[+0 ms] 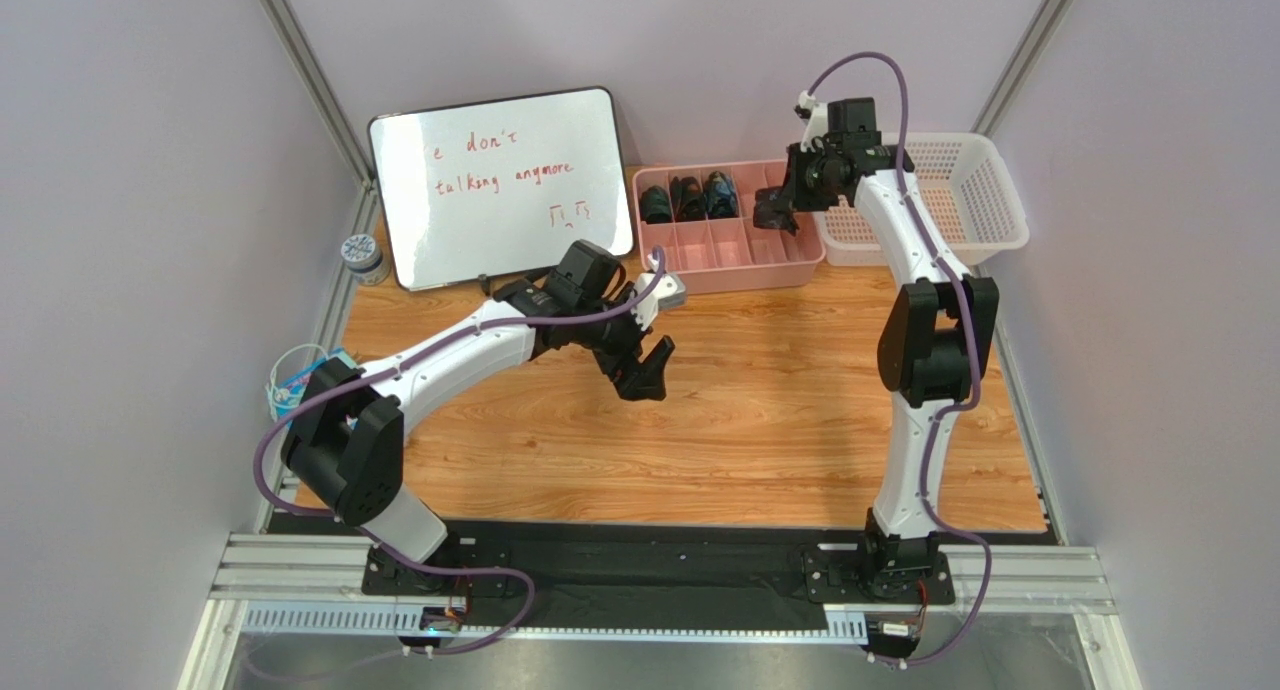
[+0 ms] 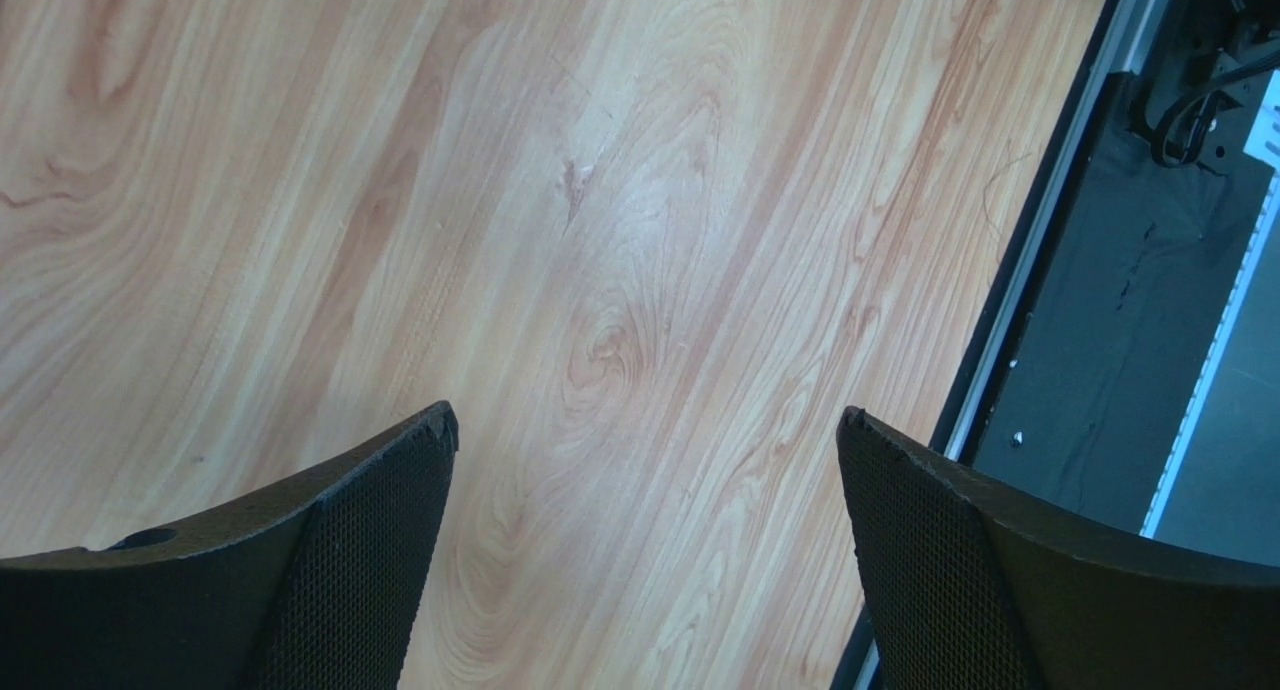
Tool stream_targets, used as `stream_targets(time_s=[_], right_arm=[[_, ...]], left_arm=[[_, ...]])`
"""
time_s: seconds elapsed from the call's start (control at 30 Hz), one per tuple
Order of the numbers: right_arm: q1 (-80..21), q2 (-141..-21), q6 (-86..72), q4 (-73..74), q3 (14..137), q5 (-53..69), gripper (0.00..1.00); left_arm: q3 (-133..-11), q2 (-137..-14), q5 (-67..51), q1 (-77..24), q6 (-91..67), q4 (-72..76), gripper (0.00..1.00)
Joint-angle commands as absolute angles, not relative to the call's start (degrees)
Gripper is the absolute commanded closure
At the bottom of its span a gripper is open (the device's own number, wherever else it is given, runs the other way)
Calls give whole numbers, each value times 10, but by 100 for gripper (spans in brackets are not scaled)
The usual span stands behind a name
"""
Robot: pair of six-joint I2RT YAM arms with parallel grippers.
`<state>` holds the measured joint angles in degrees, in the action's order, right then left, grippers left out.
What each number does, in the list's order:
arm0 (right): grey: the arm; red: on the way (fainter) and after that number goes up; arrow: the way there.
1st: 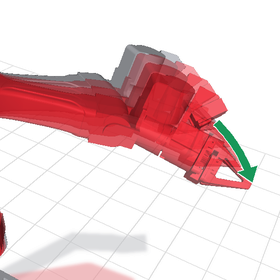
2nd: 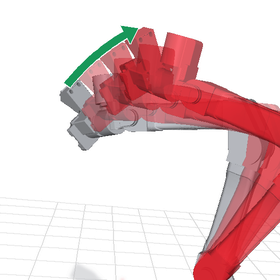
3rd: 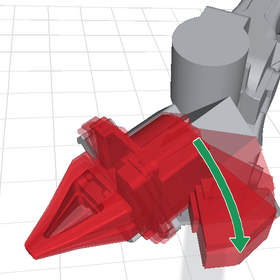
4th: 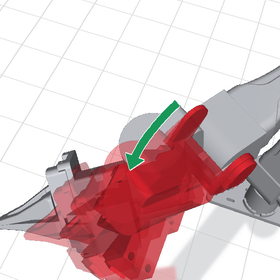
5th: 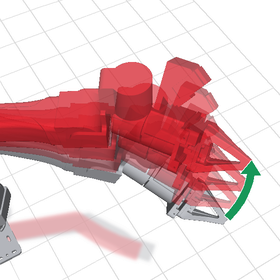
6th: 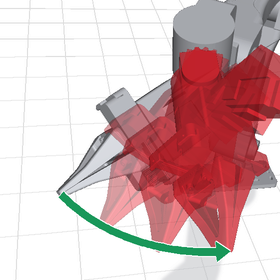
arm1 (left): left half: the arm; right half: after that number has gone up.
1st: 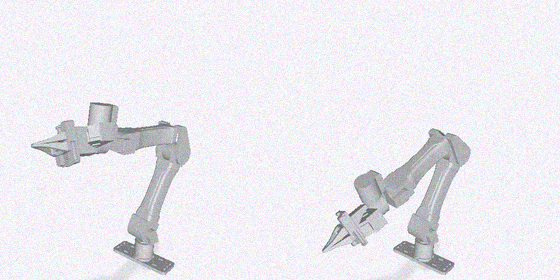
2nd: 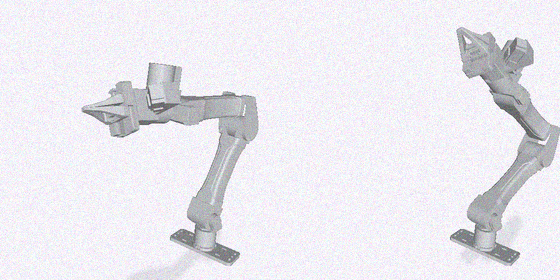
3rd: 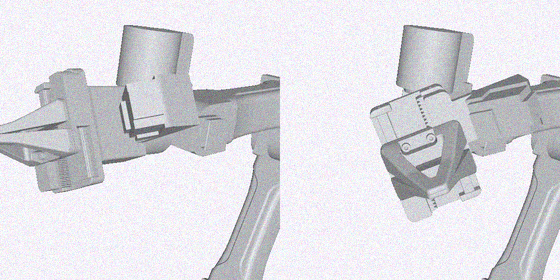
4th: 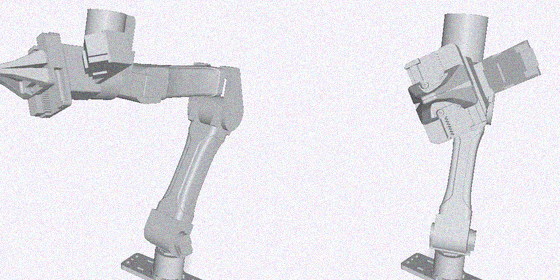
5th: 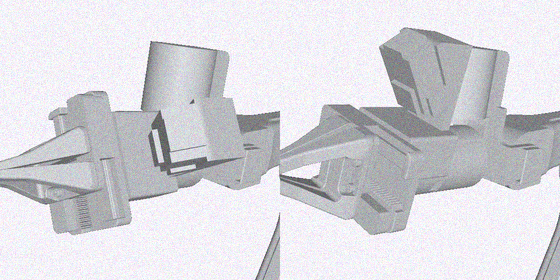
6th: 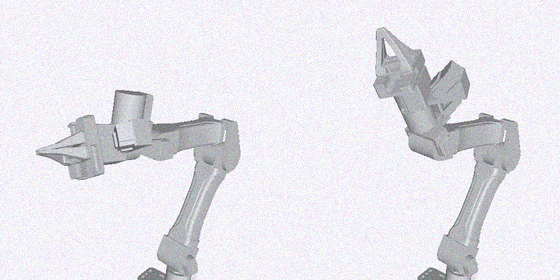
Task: Roll the ties
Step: Pick up the tie at the center of the board, then place the tie in the storage box.
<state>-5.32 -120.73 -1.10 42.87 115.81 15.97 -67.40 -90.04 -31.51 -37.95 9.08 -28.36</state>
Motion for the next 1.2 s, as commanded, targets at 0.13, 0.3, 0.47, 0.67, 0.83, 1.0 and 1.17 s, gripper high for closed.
stream_targets(time_s=[0.13,0.3,0.47,0.67,0.83,1.0,1.17], right_arm=[[-56,-1191,33,487,1187,70,100],[-58,-1198,30,531,1196,59,100],[-68,-1180,22,537,1191,108,100],[-97,-1179,11,530,1194,117,100],[-100,-1202,4,525,1197,104,100],[-106,-1232,7,522,1201,56,100],[-117,-1248,9,532,1209,24,100]], left_arm=[[-656,-880,-330,-371,73,-262,1],[-650,-880,-335,-371,69,-256,0],[-645,-876,-337,-371,67,-251,1],[-642,-874,-333,-371,66,-250,1],[-641,-873,-330,-371,68,-250,1],[-636,-870,-331,-370,68,-249,1],[-632,-868,-330,-370,67,-246,1]])
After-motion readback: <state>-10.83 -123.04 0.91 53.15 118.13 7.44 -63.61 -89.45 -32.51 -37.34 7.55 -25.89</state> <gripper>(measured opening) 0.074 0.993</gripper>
